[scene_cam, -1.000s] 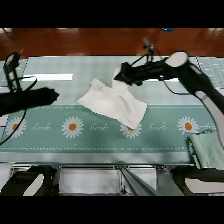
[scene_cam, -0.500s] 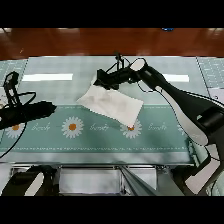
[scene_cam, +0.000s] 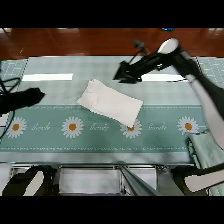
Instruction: Fold the shirts.
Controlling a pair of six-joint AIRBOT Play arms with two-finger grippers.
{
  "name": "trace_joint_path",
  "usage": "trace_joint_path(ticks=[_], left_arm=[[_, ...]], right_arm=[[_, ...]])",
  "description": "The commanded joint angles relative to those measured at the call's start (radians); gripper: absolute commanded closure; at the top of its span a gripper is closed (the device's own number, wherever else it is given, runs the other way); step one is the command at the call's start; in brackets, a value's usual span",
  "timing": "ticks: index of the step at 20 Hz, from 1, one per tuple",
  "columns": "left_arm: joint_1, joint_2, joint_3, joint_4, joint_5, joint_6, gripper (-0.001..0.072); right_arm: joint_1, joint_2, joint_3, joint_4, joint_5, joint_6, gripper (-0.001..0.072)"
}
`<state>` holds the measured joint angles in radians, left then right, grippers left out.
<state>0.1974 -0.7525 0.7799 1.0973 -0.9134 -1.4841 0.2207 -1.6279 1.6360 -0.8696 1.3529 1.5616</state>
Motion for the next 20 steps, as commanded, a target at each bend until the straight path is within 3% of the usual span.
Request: trace_joint_path(ticks=[1, 2, 4, 8, 11, 17, 20], left_arm=[[0.069, 0.000, 0.074, -0.051, -0.014, 0.007, 0.0686], [0.060, -0.001, 0.063, -0.082, -0.013, 0.010, 0.0685], [0.019, -0.002, 0.025, -0.108, -0.011, 0.037, 0.0685], [-0.108, -0.009, -0.084, -0.108, -0.010, 0.037, 0.0685], [-0.186, -0.025, -0.140, -0.108, -0.009, 0.037, 0.0685], [-0.241, -0.080, -0.152, -0.117, 0.042, 0.032, 0.0686], [-0.241, -0.091, -0.152, -0.123, 0.043, 0.033, 0.0685]], right_arm=[[-0.141, 0.320, -0.156, -0.598, 0.142, 0.161, 0.0303], [-0.169, 0.429, -0.286, -0.676, 0.079, 0.217, 0.0303], [-0.206, 0.621, -0.594, -0.651, -0.115, 0.287, 0.0303], [-0.206, 0.741, -1.067, -0.271, -0.489, 0.272, 0.0293], [-0.206, 0.644, -1.158, 0.013, -0.607, 0.098, 0.0294], [-0.206, 0.328, -1.155, 0.619, -0.525, -0.400, 0.0301], [-0.204, 0.251, -1.142, 0.662, -0.490, -0.443, 0.0306]])
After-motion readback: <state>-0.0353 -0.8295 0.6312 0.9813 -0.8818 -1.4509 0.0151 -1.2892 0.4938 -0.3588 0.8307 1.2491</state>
